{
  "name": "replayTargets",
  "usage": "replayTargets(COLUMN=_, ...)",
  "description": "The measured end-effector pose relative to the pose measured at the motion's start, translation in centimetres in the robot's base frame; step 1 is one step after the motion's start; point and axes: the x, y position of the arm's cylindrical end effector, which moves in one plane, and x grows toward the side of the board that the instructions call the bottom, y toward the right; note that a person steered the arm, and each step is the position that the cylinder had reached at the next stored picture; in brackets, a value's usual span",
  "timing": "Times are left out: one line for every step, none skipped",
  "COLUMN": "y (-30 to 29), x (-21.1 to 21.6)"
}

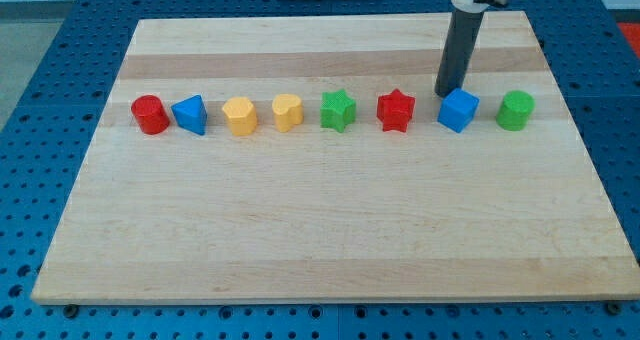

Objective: Place your arm diagonally to the cube

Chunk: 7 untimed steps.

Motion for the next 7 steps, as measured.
replayTargets(y=0.5, x=-0.1)
replayTargets(y=4.1, x=-0.8)
replayTargets(y=9.6, x=-0.9)
replayTargets(y=14.1, x=-0.9)
replayTargets(y=14.1, x=-0.3)
replayTargets(y=14.0, x=4.0)
replayTargets(y=13.4, x=9.5)
